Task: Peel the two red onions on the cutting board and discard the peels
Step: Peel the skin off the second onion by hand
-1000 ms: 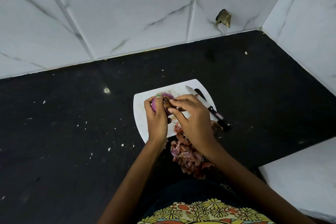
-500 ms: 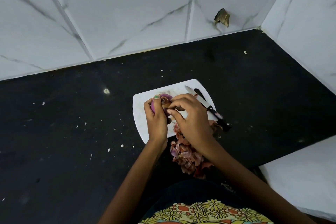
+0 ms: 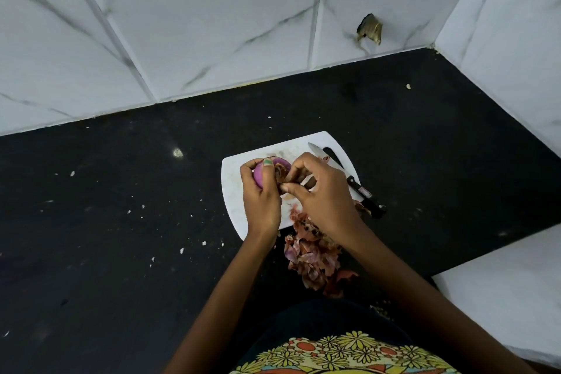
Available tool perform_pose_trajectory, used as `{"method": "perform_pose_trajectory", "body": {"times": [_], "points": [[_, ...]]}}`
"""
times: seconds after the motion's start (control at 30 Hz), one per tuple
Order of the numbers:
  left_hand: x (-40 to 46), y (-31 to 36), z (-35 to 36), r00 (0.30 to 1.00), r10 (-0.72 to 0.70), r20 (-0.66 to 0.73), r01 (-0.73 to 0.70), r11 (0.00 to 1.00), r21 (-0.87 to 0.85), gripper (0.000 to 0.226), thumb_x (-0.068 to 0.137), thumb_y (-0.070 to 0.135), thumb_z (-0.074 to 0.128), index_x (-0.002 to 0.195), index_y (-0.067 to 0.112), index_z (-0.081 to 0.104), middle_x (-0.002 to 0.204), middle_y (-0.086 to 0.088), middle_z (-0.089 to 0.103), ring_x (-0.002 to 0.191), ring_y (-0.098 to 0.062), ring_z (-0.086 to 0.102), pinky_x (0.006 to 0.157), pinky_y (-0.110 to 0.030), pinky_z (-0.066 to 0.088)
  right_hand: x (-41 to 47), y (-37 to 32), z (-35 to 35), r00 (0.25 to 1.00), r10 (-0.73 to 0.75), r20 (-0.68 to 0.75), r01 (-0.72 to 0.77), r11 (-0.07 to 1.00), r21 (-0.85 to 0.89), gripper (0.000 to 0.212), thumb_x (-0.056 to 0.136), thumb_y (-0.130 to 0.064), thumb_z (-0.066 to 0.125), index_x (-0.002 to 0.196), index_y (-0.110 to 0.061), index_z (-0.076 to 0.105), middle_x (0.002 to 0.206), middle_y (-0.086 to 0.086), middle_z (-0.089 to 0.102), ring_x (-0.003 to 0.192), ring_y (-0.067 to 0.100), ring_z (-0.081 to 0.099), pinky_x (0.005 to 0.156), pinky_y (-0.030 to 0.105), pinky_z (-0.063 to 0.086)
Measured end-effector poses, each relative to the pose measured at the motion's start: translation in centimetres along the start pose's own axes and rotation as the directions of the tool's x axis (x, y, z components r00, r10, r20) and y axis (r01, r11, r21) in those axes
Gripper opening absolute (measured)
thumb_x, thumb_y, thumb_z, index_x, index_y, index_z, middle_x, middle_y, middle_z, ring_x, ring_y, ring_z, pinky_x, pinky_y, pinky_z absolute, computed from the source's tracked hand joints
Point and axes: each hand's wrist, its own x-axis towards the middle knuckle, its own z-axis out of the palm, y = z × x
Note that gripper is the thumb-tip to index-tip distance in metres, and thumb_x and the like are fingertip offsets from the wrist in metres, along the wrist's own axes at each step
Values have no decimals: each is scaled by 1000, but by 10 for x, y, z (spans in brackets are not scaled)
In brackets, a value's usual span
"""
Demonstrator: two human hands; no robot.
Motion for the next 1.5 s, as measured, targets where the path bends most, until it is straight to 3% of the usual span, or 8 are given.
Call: {"method": "perform_pose_trajectory", "body": {"times": [0.2, 0.37, 0.6, 0.8, 1.0, 1.17, 1.3, 1.5], "points": [[2, 3, -2, 989, -142, 36, 145, 987, -67, 37, 102, 42, 32, 115, 15, 53, 107, -7, 61, 84, -15, 59, 59, -25, 46, 5, 6, -10, 991, 134, 10, -132, 952, 277, 18, 85, -2, 65, 87, -20, 63, 84, -7, 66, 79, 1, 63, 66, 14, 51], [1, 7, -3, 952, -278, 128, 296, 943, -151, 55, 99, 56, 28, 120, 16, 60, 100, -4, 69, 80, -9, 63, 67, -28, 45, 4, 10, -10, 999, 35, -14, -32, 987, 160, 20, 88, -13, 65, 107, -18, 65, 110, -7, 57, 101, 5, 58, 78, 14, 50], [2, 15, -12, 982, -116, 152, 118, 993, -8, 58, 95, 59, 35, 94, 12, 68, 66, -1, 60, 50, -2, 49, 47, -19, 39, 7, 16, -22, 931, 185, 315, -308, 863, 402, 42, 82, -13, 73, 117, -28, 56, 117, -10, 58, 89, 15, 69, 76, 28, 58], [8, 16, -16, 969, -77, 236, 92, 994, -52, 55, 91, 62, 39, 118, 20, 63, 109, -4, 70, 104, -20, 66, 86, -35, 53, 5, 18, -16, 908, 327, 262, -419, 713, 562, 56, 74, -7, 79, 118, -28, 52, 118, 9, 55, 101, 25, 66, 77, 38, 59], [-6, 14, -11, 908, 8, 420, 41, 993, -108, 52, 86, 40, 55, 135, 24, 51, 123, 2, 65, 110, -8, 63, 85, -25, 52, 4, 14, -9, 828, 501, 251, -511, 490, 706, 52, 79, -13, 74, 122, -5, 45, 105, 22, 67, 87, 31, 71, 77, 36, 59], [-4, 15, -10, 887, 76, 456, -44, 996, -81, 49, 95, 30, 50, 142, 25, 42, 127, 4, 61, 113, -11, 63, 90, -28, 54, 0, 18, -9, 832, 499, 241, -539, 630, 559, 43, 91, -38, 59, 115, -4, 51, 93, 15, 72, 78, 29, 72, 70, 34, 60], [0, 13, -13, 903, 68, 425, -32, 995, -90, 45, 95, 39, 44, 139, 30, 44, 130, -1, 59, 111, -19, 64, 87, -34, 56, 0, 26, -12, 924, 371, 89, -381, 904, 196, 47, 89, -53, 54, 93, -8, 62, 82, 13, 69, 72, 27, 68, 72, 50, 57], [0, 10, -13, 913, 65, 403, -50, 998, -48, 37, 102, 41, 33, 137, 34, 44, 133, 4, 55, 111, -17, 63, 94, -46, 53, 4, 19, -17, 968, -122, -222, 115, 992, -44, 20, 88, -19, 66, 105, -8, 68, 101, 1, 66, 91, 5, 62, 76, 14, 50]]}}
